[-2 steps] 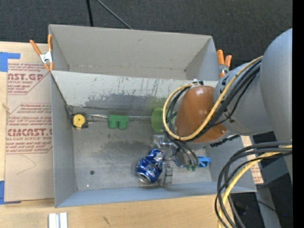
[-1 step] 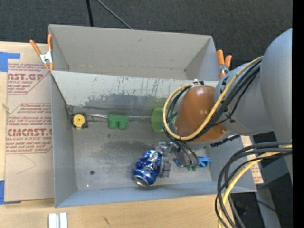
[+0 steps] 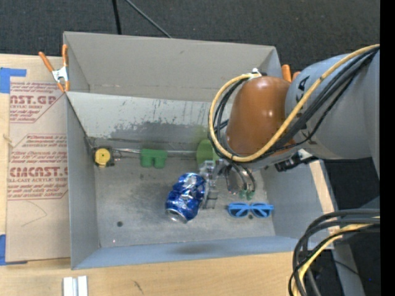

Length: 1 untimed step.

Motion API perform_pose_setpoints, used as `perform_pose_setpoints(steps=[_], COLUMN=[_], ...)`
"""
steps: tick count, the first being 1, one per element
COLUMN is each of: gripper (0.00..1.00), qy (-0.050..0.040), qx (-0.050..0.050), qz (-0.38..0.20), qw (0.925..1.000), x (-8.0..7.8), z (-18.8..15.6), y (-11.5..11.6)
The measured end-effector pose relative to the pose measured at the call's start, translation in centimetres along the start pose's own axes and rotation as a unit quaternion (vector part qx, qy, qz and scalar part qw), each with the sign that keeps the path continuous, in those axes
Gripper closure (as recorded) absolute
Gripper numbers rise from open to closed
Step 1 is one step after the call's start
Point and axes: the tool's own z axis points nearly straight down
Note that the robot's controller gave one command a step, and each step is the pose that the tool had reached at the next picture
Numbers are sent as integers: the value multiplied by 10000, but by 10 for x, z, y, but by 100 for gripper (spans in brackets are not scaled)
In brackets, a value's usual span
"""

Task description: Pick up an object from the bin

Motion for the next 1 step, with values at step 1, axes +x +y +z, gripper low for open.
perform_pose_setpoints(steps=[1], gripper=[100], qy=[-2], qx=[7], qz=[3], qw=[10000], x=[11], z=[-93], y=[-11])
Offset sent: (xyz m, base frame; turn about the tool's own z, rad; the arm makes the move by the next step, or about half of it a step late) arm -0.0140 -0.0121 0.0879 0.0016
